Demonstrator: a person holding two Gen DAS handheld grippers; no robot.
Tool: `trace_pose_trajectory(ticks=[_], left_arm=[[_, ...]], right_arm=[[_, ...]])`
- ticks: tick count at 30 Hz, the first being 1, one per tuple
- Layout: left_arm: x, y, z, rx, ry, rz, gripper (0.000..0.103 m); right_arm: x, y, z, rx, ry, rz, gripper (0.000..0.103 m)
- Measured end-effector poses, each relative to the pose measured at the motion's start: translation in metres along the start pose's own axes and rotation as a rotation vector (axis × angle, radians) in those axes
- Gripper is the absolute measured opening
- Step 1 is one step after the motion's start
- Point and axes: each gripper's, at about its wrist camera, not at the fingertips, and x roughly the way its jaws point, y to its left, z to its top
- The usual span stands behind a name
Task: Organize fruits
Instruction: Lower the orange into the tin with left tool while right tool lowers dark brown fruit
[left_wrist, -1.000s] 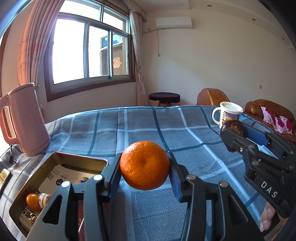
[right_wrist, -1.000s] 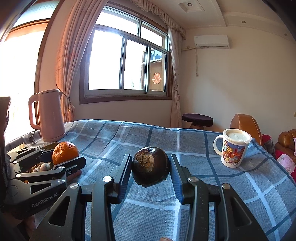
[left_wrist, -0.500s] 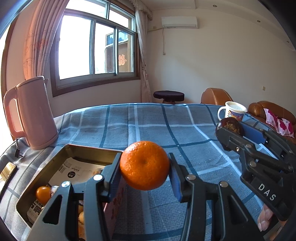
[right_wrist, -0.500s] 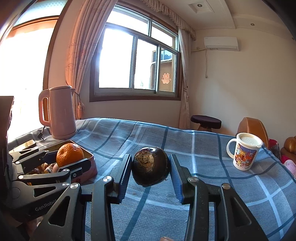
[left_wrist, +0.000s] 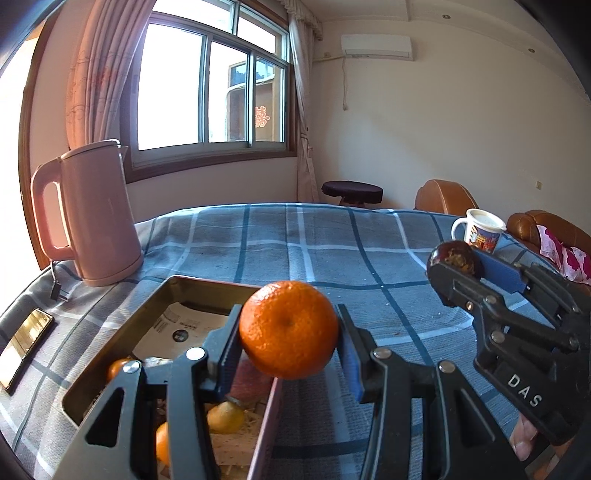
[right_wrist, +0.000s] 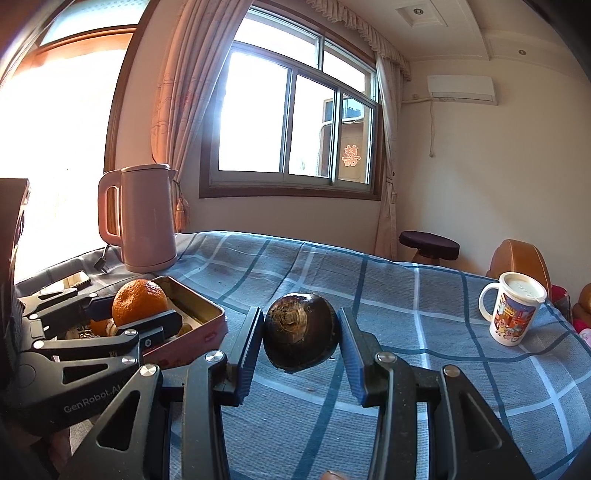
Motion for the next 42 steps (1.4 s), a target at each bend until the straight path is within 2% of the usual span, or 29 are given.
trace_pose_trajectory(ticks=[24,42], left_arm=[[-0.014,0.062,-0.002,-0.065,0.02,0.092,0.049],[-0.012,0.099,-0.009,-0.096,0.068,0.133,0.049]], right_arm=[[0.015,0.062,0.016,-0.072,0.003,0.111,0.043],[0.032,0.107,0.013,-0.12,0.042,0.186,0.043]])
